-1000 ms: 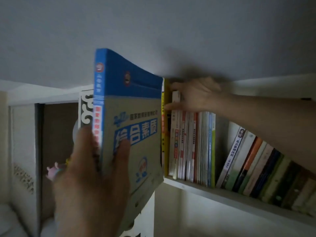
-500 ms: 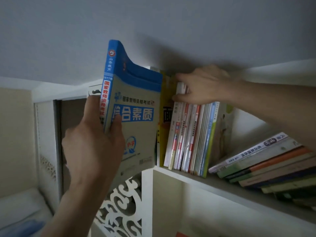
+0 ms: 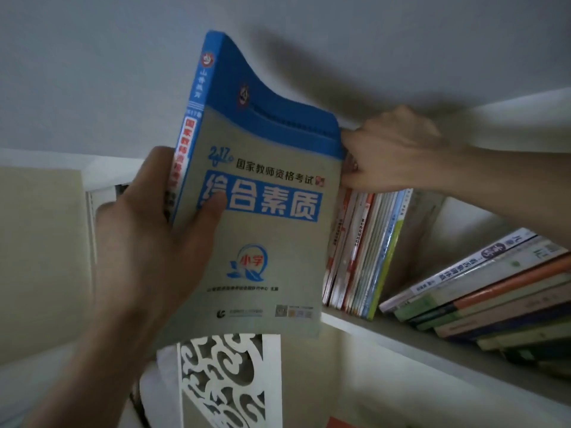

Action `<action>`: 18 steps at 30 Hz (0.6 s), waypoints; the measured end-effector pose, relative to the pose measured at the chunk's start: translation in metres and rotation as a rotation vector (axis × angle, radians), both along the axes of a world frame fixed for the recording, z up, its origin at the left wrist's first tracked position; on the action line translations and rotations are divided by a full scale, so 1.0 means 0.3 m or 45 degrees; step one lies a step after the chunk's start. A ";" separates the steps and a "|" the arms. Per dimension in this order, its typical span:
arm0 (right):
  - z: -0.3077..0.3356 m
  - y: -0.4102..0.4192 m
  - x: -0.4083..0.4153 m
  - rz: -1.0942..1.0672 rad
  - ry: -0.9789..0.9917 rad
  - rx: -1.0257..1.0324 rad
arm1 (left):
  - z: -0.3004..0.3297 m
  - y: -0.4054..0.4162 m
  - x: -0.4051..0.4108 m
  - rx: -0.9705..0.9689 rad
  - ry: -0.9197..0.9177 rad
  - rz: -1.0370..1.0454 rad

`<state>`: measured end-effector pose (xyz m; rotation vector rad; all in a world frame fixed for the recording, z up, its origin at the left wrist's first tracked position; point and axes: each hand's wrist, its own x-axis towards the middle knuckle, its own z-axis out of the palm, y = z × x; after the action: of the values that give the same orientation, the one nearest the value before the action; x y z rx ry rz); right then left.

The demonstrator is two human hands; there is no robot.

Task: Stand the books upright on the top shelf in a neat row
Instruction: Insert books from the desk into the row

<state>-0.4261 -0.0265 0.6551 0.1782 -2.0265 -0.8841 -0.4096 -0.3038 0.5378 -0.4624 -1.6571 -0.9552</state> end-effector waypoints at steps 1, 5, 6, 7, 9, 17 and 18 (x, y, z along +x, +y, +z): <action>-0.002 0.003 0.005 -0.013 0.014 0.021 | 0.012 -0.004 -0.007 -0.016 0.001 0.009; -0.016 0.021 0.030 -0.082 0.030 0.079 | 0.049 -0.038 -0.045 -0.099 -0.008 0.094; -0.021 0.027 0.036 -0.101 0.021 0.077 | 0.061 -0.040 -0.058 -0.118 -0.032 0.076; -0.025 0.035 0.041 -0.102 0.026 0.082 | 0.074 -0.042 -0.072 -0.142 -0.057 0.061; -0.032 0.054 0.045 -0.074 0.046 0.097 | 0.097 -0.049 -0.091 -0.175 -0.097 0.041; -0.039 0.108 0.033 0.112 0.100 0.119 | 0.153 -0.088 -0.126 -0.296 -0.301 -0.176; -0.041 0.110 0.032 0.124 0.098 0.116 | 0.168 -0.077 -0.142 -0.302 -0.338 -0.203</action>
<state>-0.4164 0.0064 0.6429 0.2864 -1.8915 -0.9085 -0.4521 -0.3270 0.5881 -0.6578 -2.0104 -0.9719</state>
